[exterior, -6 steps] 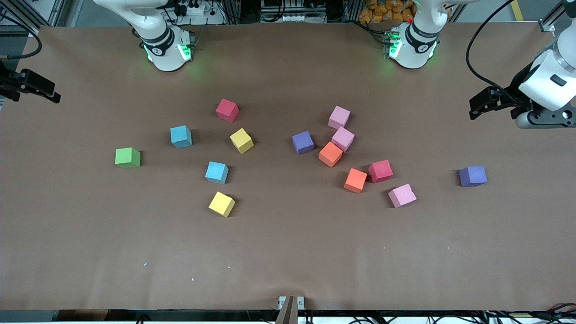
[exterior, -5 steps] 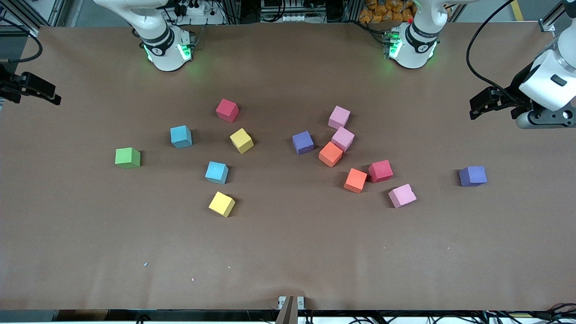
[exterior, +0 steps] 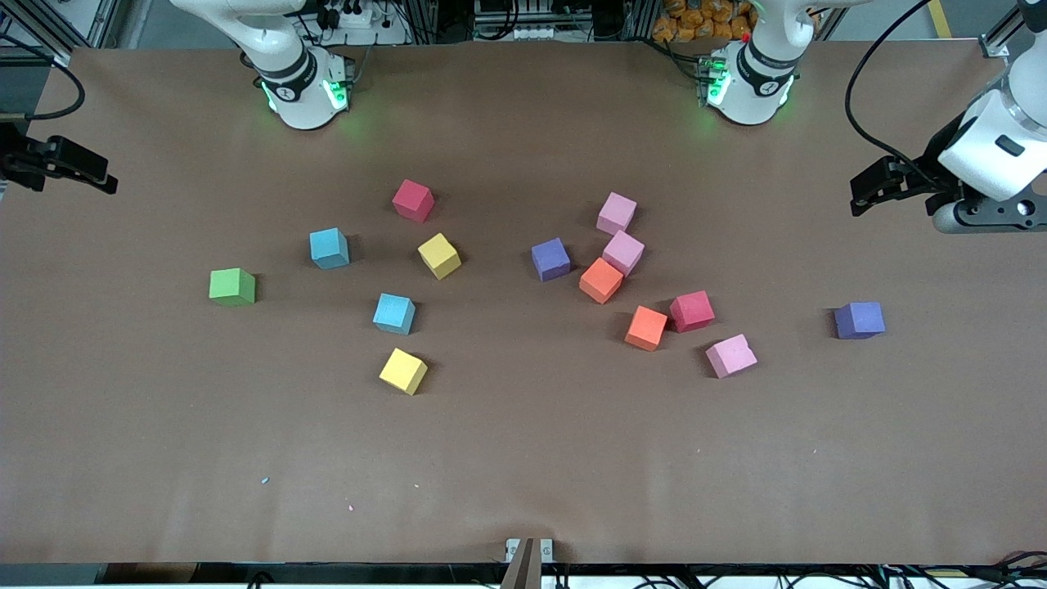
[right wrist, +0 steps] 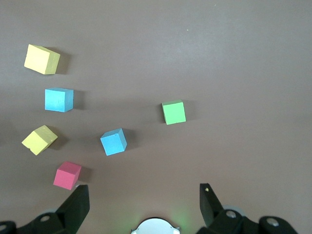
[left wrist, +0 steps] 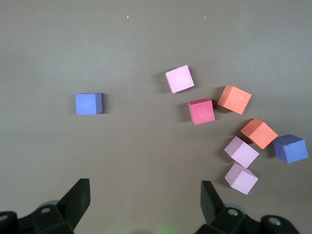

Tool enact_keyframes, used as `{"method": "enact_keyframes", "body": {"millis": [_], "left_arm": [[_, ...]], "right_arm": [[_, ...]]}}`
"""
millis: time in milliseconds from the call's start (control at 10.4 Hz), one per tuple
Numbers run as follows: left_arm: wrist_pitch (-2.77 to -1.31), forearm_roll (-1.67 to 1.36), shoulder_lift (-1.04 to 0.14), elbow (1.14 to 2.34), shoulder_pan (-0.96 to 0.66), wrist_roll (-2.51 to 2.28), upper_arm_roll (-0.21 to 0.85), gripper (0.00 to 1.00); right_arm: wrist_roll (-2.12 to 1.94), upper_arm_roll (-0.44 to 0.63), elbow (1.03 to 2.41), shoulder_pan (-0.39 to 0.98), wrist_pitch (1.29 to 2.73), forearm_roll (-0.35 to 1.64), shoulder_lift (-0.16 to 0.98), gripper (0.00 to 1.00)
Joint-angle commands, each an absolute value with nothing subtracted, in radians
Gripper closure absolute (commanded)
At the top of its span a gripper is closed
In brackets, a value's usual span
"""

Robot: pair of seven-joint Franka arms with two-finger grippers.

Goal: Arrange 11 blocks into digit 3

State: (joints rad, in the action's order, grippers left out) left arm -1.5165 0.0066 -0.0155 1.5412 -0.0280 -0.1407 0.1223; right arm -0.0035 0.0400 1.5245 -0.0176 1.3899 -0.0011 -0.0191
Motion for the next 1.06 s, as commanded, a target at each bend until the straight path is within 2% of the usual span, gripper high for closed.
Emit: {"method": "enact_keyframes", "body": {"millis": [0,480,959], "left_arm": [[-1.496,0.011,-0.028,1.522,-0.04,-0.193,0.133,0.0],[-1.567,0.018,-0.109,1.528,-0.07,-0.423,0.287,0.0],[-1.678,0.02,-0.244,1.532,-0.259,-0.645,0.301,0.0]], "right_arm": [[-0.012,0.017,1.503,-0.043,1.367,0.015,-0.018,0.0],[-0.012,-0.054,1.505,-0.022,1.329,0.018,-0.021,0.0],[-0.002,-0.176,1.578,-0.009,1.383,0.049,-0.02,0.0]]}}
